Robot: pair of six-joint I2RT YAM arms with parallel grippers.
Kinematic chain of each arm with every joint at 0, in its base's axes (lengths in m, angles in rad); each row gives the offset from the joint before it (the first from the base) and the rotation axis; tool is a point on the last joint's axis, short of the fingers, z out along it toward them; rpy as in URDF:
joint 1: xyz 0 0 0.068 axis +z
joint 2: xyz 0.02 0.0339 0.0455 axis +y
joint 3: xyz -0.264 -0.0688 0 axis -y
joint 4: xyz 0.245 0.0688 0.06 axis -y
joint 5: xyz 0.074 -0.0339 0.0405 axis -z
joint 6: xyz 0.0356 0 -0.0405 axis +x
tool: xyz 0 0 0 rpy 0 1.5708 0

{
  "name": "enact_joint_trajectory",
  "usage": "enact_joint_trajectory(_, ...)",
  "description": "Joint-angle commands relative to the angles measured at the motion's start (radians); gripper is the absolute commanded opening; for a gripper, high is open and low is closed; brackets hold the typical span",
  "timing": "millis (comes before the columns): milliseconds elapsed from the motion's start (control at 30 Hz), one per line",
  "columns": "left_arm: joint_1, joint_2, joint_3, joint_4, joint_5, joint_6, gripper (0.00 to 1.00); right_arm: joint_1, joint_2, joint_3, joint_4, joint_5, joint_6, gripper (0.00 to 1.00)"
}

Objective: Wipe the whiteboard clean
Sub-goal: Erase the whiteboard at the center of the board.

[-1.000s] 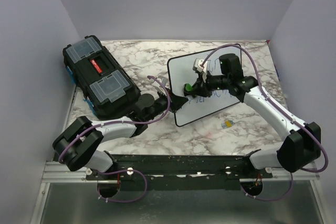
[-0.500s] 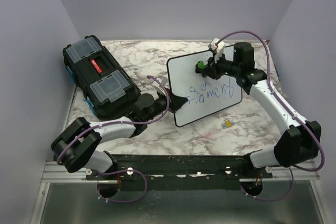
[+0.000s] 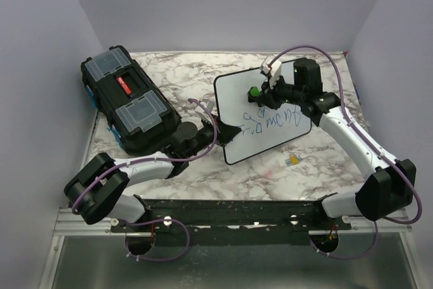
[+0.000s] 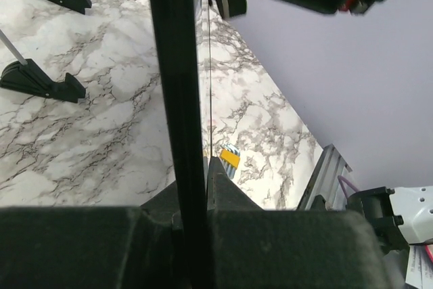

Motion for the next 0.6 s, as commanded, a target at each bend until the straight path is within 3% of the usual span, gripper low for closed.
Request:
enact_joint_trajectory(0,-0.014,-0.045,0.011,0.175,0.070,0.047,0.00,-0.044,0.062,0.085,0.085,0.137,0.131,0.01)
enact_joint_trajectory(200,-0.013,-0.034,0.005,0.190,0.068,0.042,0.00,-0.044,0.133,0.203,0.033,0.110,0.156,0.01)
enact_joint_trajectory(467,-0.013,-0.056,-0.005,0.158,0.080,0.054,0.00,-0.044,0.048,0.062,-0.118,-0.039,-0.005,0.01)
enact_joint_trajectory(567,-0.013,-0.060,0.007,0.139,0.088,0.059,0.00,-0.044,0.021,0.015,-0.084,0.012,0.016,0.01)
